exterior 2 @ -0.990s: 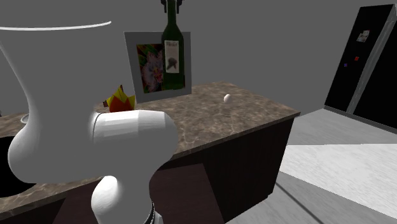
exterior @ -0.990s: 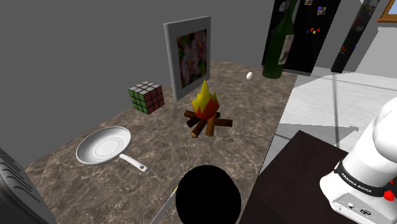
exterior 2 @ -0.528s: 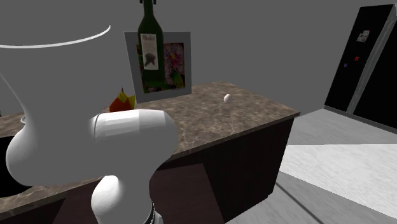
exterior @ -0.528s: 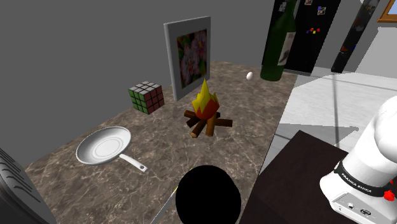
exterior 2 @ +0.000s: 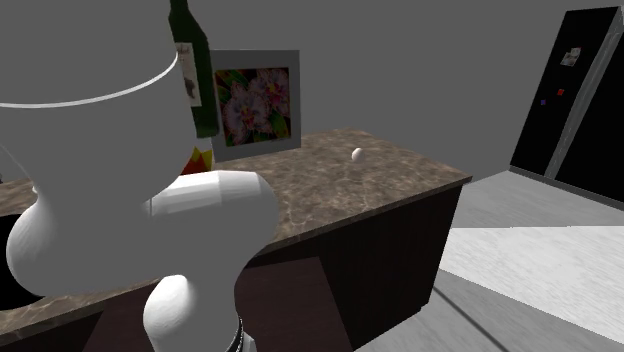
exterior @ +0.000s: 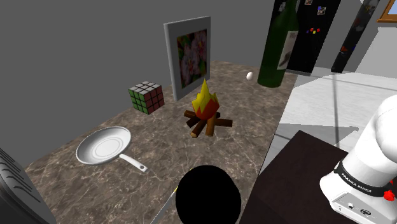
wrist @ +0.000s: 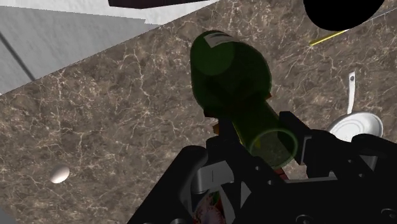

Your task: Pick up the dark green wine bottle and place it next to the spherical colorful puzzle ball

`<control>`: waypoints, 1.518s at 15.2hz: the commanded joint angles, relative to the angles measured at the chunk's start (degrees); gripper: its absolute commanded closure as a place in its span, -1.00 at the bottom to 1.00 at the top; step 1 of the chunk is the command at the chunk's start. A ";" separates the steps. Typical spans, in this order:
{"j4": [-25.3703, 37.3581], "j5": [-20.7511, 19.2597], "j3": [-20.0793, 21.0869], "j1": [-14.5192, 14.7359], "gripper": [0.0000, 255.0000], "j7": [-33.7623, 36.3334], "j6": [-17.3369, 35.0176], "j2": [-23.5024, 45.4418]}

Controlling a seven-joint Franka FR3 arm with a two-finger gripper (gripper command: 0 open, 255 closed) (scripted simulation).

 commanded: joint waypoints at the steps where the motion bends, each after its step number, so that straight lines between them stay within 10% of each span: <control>1: 0.77 0.63 2.03 0.62 1.00 2.89 -1.45 -0.72; 20: 22.70 5.79 26.66 6.81 1.00 36.26 -12.65 8.55; 23: 16.14 6.71 25.54 6.81 1.00 35.12 -9.29 5.21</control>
